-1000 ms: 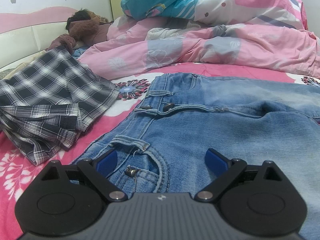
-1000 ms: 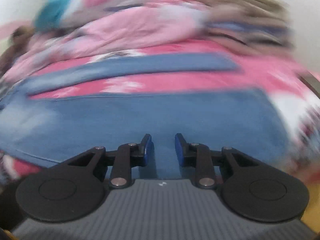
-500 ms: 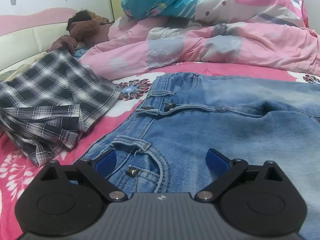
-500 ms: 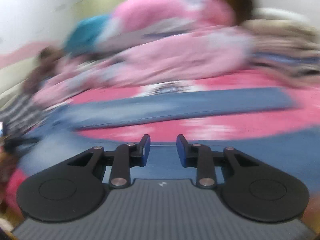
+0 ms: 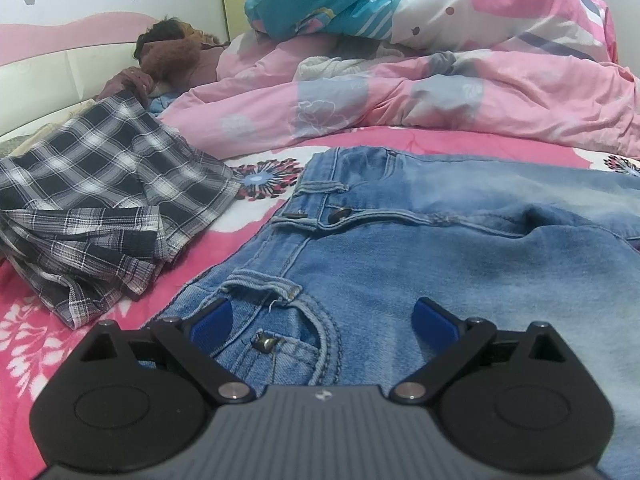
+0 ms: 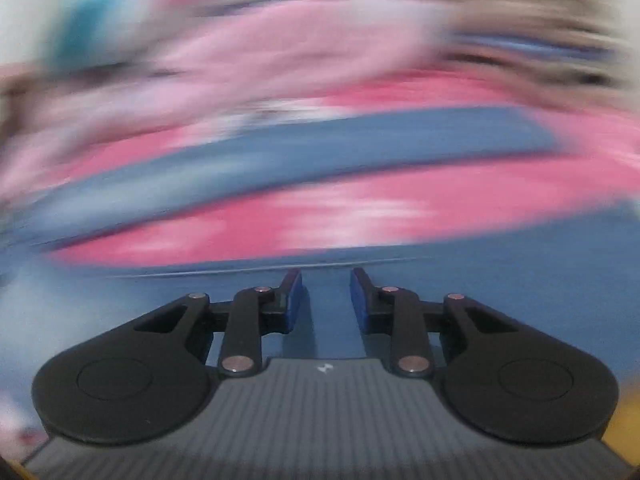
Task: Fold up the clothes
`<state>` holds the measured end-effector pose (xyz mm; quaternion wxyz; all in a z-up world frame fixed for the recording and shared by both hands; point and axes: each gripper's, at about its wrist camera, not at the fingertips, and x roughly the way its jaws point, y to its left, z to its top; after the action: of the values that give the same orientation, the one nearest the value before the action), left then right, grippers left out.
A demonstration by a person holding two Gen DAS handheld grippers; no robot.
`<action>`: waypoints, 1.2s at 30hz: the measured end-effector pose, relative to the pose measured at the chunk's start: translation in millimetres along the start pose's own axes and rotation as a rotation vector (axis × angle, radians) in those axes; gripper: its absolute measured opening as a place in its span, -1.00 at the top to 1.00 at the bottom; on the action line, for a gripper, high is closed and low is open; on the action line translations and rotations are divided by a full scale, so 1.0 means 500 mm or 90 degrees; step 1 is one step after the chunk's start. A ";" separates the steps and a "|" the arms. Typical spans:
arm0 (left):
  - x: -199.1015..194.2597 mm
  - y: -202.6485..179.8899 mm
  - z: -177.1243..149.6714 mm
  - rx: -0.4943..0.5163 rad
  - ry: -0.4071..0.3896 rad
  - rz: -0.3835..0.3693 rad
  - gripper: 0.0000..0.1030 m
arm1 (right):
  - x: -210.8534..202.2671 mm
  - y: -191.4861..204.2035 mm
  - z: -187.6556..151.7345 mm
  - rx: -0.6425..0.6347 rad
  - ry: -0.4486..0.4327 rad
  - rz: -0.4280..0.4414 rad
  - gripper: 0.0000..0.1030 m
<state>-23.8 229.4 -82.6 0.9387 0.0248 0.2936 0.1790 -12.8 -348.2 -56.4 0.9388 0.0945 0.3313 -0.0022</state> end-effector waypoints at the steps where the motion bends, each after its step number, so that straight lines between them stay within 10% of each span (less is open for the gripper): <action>1: 0.000 0.000 -0.001 0.000 0.000 0.000 -0.90 | -0.003 -0.046 0.004 0.031 -0.003 -0.051 0.53; 6: 0.000 -0.001 0.001 0.000 0.004 -0.002 -0.90 | -0.053 -0.043 0.002 0.072 -0.057 -0.115 0.46; 16: -0.110 0.015 -0.011 0.020 -0.051 -0.017 -0.90 | -0.069 0.336 -0.121 -0.161 -0.037 0.258 0.33; 22: -0.148 0.013 -0.093 0.022 -0.013 0.006 -0.90 | -0.090 0.421 -0.224 -0.292 -0.055 0.227 0.11; 36: -0.196 0.137 -0.080 -0.138 0.042 0.029 -0.92 | -0.067 0.395 -0.216 -0.241 -0.036 0.294 -0.23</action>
<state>-143.3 256.8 -52.2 0.9214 -0.0761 0.3027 0.2316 -92.8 -136.6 -83.2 0.9243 -0.0098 0.2689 0.2705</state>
